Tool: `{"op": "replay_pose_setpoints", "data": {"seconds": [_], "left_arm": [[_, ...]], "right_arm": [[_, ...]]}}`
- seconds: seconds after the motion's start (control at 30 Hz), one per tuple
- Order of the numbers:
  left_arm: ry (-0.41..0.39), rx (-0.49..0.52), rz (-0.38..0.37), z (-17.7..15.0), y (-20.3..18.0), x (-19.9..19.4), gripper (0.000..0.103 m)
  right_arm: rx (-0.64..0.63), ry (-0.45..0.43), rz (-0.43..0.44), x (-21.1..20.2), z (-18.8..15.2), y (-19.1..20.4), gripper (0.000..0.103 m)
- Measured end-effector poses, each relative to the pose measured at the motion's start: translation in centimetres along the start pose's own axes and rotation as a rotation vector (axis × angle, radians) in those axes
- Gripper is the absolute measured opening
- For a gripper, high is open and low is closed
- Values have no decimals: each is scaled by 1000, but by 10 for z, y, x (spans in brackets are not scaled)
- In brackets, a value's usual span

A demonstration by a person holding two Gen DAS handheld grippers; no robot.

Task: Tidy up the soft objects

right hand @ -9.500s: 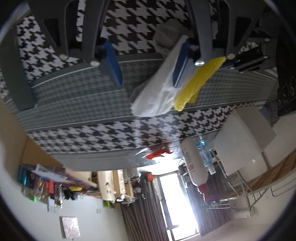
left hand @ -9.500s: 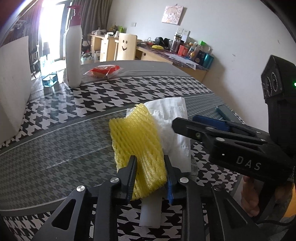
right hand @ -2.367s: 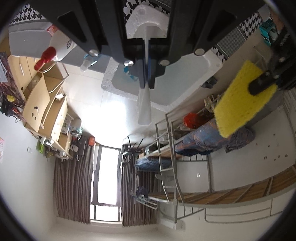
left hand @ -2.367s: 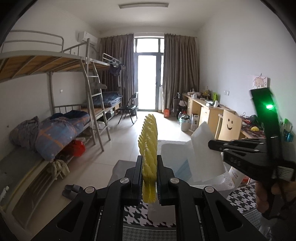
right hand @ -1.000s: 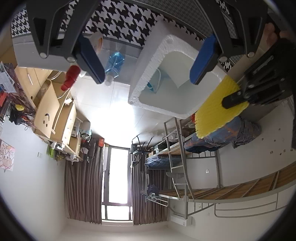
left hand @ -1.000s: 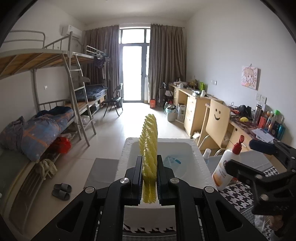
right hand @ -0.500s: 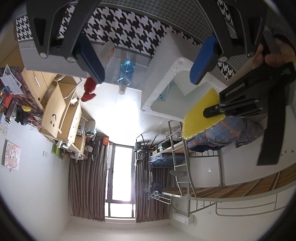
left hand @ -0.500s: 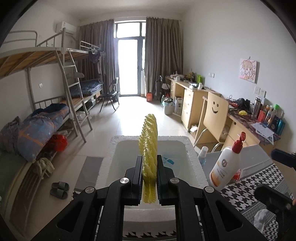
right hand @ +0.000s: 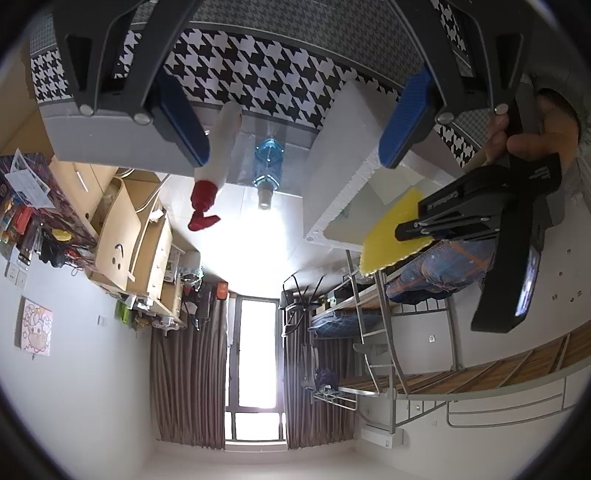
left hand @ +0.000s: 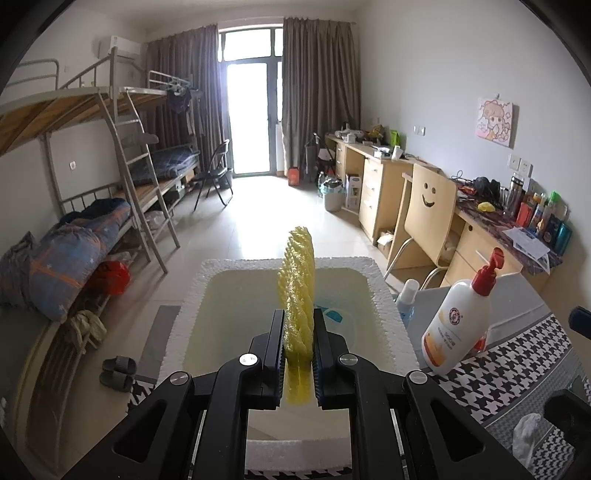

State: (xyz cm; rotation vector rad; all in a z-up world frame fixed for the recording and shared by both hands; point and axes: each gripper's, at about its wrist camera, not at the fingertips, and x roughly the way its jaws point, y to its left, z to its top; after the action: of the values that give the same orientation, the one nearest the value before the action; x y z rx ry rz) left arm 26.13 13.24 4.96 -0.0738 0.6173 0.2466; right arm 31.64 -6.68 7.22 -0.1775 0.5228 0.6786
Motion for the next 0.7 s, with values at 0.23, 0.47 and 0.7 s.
{"op": "replay_pose_setpoints", "data": {"seconds": [0.23,0.47,0.7], "left_arm": [[54,13,-3,-6,0,14,51],[-9,14,10,-8,-1,-2,95],[-43,-6,-8,-11,-5,-23,102]], "right_arm": [[17,-2,2,-5,-5,-6,95],[19,-3,5,-6,-7,-7,95],[33,-3,5,-7,-11,-10,95]]}}
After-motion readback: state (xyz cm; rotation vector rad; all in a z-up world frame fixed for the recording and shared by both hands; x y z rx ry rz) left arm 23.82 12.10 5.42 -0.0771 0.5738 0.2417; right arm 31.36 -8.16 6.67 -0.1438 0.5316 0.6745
